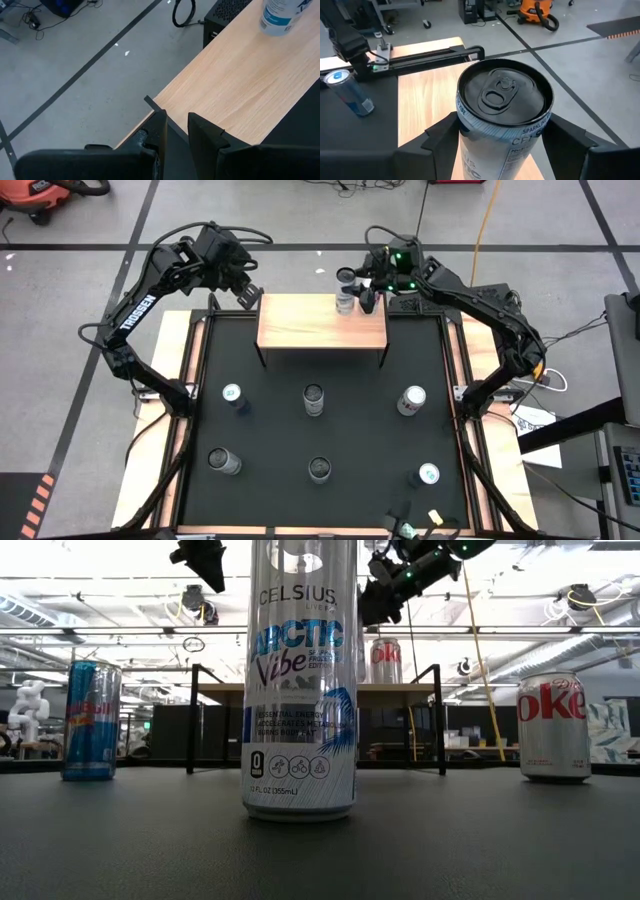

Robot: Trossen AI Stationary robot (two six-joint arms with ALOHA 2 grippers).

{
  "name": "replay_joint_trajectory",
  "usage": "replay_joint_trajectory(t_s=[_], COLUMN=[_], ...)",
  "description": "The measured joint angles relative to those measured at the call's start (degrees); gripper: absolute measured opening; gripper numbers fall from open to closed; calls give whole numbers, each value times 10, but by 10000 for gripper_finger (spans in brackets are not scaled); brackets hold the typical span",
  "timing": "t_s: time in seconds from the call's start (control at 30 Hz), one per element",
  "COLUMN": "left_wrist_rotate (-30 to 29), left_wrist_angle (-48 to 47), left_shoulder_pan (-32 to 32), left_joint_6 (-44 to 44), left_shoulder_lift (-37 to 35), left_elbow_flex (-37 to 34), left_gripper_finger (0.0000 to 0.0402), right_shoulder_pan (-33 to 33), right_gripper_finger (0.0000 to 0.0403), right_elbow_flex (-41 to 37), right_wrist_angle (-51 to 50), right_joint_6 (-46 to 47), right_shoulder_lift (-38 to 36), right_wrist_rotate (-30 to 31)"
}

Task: Place canned beverage on shelf
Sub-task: Adjust the white and black soda can

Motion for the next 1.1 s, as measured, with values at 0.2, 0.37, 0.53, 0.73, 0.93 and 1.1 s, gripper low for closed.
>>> replay_joint_trajectory(t_s=[0.2, 0.37, 0.53, 0.73, 0.93, 1.1], left_wrist_rotate=[0, -1, -1, -1, -1, -1], left_wrist_angle=[0, 0, 0, 0, -1, -1], left_shoulder_pan=[0, 0, 0, 0, 0, 0], left_joint_6=[4, 4, 5, 5, 5, 5], left_shoulder_lift=[0, 0, 0, 0, 0, 0], left_elbow_flex=[0, 0, 0, 0, 0, 0], left_gripper_finger=[77, 77, 77, 77, 77, 77], right_shoulder_pan=[-1, -1, -1, -1, -1, -1], right_gripper_finger=[224, 224, 224, 224, 224, 224], right_elbow_flex=[0, 0, 0, 0, 0, 0], right_wrist_angle=[21, 19, 22, 20, 20, 20], right_joint_6=[6, 8, 8, 7, 6, 6], right_shoulder_lift=[0, 0, 0, 0, 0, 0], right_wrist_rotate=[-1, 0, 0, 0, 0, 0])
